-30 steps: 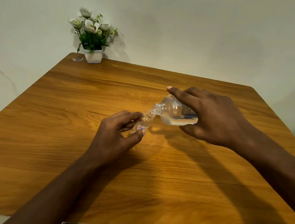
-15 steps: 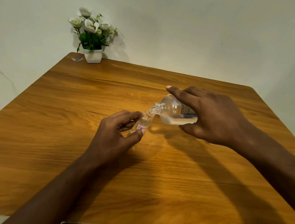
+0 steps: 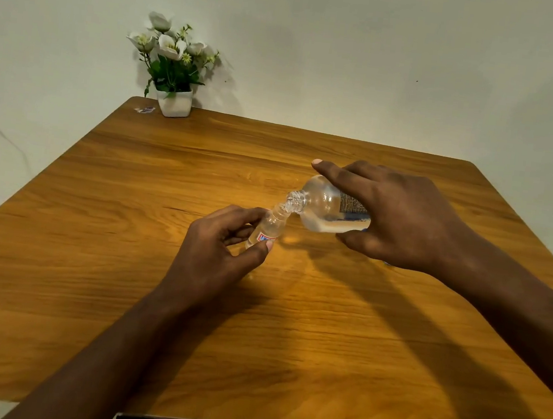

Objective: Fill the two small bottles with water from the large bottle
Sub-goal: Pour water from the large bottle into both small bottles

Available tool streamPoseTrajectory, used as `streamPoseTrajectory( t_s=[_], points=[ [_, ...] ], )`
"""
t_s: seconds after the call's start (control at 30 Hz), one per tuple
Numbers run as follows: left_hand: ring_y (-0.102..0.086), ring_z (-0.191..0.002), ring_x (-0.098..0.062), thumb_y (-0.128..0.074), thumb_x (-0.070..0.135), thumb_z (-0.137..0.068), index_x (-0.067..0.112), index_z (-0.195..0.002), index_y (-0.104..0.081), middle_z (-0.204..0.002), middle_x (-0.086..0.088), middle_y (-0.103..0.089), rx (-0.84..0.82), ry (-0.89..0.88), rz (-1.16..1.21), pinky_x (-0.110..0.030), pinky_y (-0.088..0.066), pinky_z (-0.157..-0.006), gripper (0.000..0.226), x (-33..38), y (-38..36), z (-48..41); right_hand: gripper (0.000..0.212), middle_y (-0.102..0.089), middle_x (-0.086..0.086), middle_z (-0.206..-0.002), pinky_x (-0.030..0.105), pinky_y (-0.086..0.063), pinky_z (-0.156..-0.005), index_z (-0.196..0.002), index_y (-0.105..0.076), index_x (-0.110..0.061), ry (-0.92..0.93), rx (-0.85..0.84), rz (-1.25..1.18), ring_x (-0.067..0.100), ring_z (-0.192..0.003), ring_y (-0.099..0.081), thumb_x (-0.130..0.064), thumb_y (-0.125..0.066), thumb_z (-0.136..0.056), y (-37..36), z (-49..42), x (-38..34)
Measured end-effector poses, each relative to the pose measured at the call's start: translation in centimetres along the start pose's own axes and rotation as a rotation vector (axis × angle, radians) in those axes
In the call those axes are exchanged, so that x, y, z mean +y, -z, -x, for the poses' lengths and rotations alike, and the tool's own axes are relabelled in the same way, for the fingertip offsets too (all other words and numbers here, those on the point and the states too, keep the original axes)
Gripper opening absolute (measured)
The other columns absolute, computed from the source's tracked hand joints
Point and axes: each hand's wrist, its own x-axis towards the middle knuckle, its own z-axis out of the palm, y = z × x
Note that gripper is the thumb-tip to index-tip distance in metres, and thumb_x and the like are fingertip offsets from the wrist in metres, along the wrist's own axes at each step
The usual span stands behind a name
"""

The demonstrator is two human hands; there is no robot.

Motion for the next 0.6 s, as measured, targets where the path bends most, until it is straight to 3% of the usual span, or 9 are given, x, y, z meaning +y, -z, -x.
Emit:
streamPoseTrajectory(
  t_s=[0.23, 0.6],
  points=[
    [-0.069, -0.091, -0.021, -0.071, 0.017, -0.077, 0.027, -0.116, -0.062, -0.103, -0.001, -0.068, 0.0, 0.001, -0.005, -0.04, -0.057, -0.085, 0.041, -0.01, 0.06, -0.03, 0.092, -0.057, -0.001, -0.126, 0.024, -0.034, -0.056, -0.151, -0.023, -0.031, 0.006, 0.006, 0.002, 0.02, -0.101, -0.058, -0.036, -0.073, -0.074, 0.01, -0.1, 0.03],
    [-0.069, -0.09, -0.02, -0.072, 0.016, -0.078, 0.013, -0.117, -0.065, -0.102, -0.002, -0.068, -0.005, 0.004, -0.005, -0.036, -0.057, -0.084, 0.04, -0.24, 0.06, -0.09, 0.092, -0.057, -0.001, -0.127, 0.027, -0.039, -0.058, -0.151, -0.023, -0.031, 0.008, 0.001, -0.007, 0.021, -0.102, -0.058, -0.036, -0.074, -0.074, 0.1, -0.14, 0.03]
  ],
)
